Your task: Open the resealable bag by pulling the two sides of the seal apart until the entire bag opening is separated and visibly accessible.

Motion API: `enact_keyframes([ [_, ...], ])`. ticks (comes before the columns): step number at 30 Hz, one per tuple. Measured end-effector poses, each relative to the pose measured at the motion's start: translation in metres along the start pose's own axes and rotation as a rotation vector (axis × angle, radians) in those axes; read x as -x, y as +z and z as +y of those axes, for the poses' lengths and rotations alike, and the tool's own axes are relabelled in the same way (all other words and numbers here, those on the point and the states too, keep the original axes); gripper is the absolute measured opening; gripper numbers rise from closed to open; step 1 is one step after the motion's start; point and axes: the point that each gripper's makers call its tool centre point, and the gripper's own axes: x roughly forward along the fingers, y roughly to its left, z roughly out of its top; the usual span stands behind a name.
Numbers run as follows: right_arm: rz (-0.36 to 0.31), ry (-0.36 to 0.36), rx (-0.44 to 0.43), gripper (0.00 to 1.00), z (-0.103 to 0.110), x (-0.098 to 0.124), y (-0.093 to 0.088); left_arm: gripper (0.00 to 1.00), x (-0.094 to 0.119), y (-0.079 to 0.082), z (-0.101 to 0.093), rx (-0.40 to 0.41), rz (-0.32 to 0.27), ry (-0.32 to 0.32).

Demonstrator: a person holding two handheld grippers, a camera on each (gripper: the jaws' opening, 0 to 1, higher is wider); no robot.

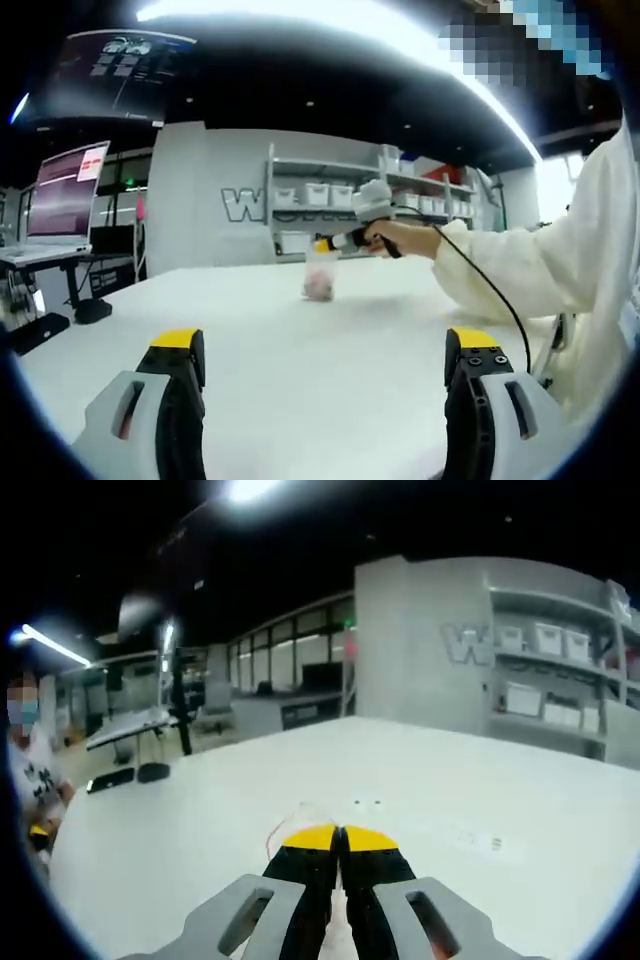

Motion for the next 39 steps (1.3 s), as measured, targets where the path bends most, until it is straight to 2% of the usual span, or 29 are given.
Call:
enact_keyframes([
  [4,-0.009,-0.018,-0.037,0.0,-0.008,-0.006,0.005,0.99,0.0,-0.001,-0.001,0.001,0.002,-0.001],
  [8,-0.008,-0.067,-0.014,0.0,-0.019,-0.015,0.008,0.99,0.002,-0.002,0.001,-0.005,0.009,0.005],
  [11,-0.009,-0.087,-0.033,0.0,-0.025,-0.022,0.006,0.99,0.003,-0.001,0.002,-0.003,0.006,0.008],
  [15,-0.007,-0.021,-0.097,0.0,-0.007,-0.025,-0.002,0.99,0.004,-0.001,0.002,-0.007,0.008,0.009],
  [20,0.014,0.012,-0.086,0.0,0.01,-0.025,-0.014,0.98,0.006,0.001,0.003,0.002,-0.001,0.015],
  [32,0.042,0.073,-0.127,0.0,0.035,-0.032,-0.043,0.98,0.01,0.004,0.0,0.0,-0.012,0.009],
  [39,0.069,0.108,-0.102,0.0,0.052,-0.035,-0.058,0.98,0.012,0.007,0.001,-0.001,-0.022,0.009],
])
